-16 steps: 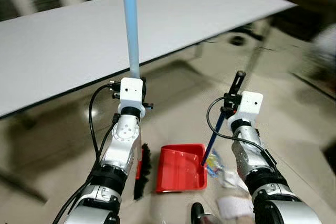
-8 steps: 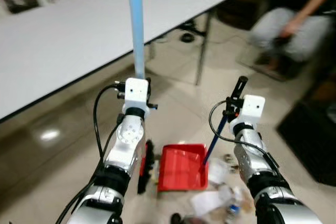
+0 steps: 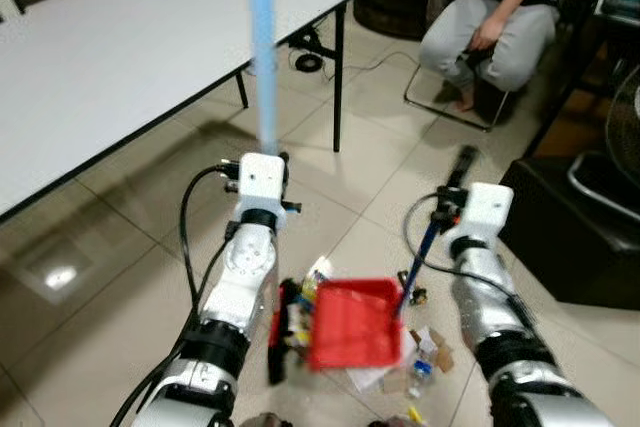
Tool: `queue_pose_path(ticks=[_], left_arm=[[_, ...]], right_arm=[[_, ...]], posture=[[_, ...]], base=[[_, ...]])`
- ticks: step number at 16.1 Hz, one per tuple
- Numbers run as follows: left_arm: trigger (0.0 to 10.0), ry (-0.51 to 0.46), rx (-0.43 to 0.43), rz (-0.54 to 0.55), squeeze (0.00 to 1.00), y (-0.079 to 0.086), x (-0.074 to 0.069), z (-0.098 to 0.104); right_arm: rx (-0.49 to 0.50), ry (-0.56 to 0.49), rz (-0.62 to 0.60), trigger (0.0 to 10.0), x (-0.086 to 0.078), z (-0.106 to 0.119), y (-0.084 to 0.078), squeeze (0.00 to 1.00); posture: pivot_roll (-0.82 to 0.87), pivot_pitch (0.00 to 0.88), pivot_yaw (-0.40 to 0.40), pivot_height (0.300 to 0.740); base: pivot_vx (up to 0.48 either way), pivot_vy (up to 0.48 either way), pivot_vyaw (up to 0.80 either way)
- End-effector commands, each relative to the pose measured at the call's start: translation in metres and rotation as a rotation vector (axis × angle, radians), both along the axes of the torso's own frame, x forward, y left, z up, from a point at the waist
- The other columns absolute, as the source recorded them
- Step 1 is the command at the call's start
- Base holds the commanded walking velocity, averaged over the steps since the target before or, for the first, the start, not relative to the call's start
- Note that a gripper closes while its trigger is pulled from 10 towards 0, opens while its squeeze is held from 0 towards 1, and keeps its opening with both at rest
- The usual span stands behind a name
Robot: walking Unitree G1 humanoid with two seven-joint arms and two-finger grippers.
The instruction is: Sweep floor
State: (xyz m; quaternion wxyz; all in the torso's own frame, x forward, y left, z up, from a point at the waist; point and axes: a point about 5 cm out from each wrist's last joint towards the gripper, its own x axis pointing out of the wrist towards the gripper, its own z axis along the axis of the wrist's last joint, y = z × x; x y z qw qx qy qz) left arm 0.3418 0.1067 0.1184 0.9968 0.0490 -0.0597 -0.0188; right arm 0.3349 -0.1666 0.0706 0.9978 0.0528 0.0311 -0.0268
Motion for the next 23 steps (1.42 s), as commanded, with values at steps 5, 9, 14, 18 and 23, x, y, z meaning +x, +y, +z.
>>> queue_pose_path(ticks=[5,9,14,18,23], left_arm=[[10.0,-0.048,0.016,0.012,0.0,0.0055,0.001,0.0105],[10.0,-0.045,0.022,0.011,0.0,0.0052,0.0014,0.0104],[10.0,-0.042,0.02,0.01,0.0,0.0048,0.0018,0.0104],[10.0,-0.036,0.018,0.004,0.0,0.0037,0.0011,0.009],[10.0,-0.031,0.01,-0.002,0.0,0.0025,0.0008,0.0082]], right_arm=[[0.018,-0.045,0.007,10.0,0.0036,0.0101,0.0028,0.0],[0.02,-0.039,0.006,10.0,0.0029,0.0088,0.0034,0.0],[0.021,-0.032,0.011,10.0,0.003,0.0083,0.0035,0.0],[0.02,-0.025,0.017,10.0,0.0024,0.0067,0.0049,0.0],[0.019,-0.019,0.023,10.0,0.0019,0.0054,0.0066,0.0]], posture=[[0.01,0.08,0.034,0.74],[0.01,0.081,0.036,0.74],[0.01,0.078,0.036,0.74],[0.02,0.073,0.036,0.74],[0.01,0.067,0.041,0.74]], base=[[0.0,0.0,0.0],[0.0,0.0,0.0],[0.0,0.0,0.0],[0.0,0.0,0.0],[0.0,0.0,0.0]])
